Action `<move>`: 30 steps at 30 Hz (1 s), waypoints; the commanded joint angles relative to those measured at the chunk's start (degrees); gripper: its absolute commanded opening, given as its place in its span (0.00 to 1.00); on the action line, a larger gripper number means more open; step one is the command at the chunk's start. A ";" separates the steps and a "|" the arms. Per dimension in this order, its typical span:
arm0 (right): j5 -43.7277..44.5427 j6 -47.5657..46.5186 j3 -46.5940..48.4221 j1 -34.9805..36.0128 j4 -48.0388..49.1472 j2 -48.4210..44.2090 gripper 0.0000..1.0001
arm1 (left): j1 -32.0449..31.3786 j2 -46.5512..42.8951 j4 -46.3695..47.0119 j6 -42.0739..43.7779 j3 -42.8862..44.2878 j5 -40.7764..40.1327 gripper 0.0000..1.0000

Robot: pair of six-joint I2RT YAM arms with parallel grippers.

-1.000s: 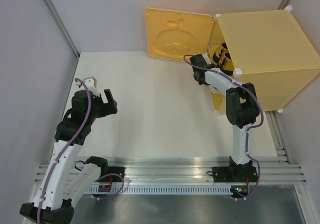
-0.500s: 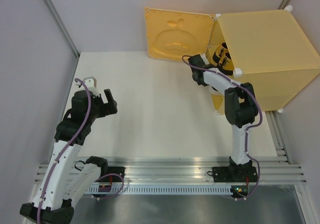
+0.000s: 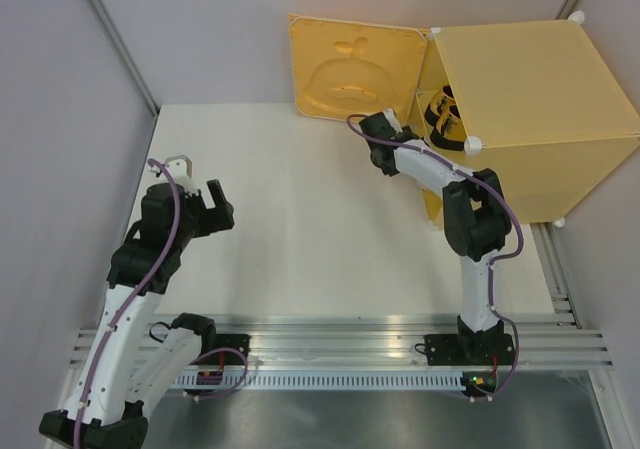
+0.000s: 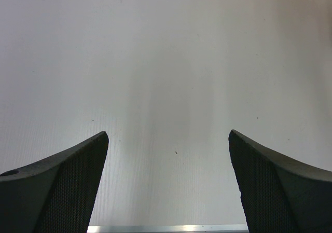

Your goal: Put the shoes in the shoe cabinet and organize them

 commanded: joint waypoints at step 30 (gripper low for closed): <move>-14.77 7.28 -6.08 -5.53 7.30 1.48 0.55 | 0.21 -2.42 -2.26 0.09 0.48 0.16 1.00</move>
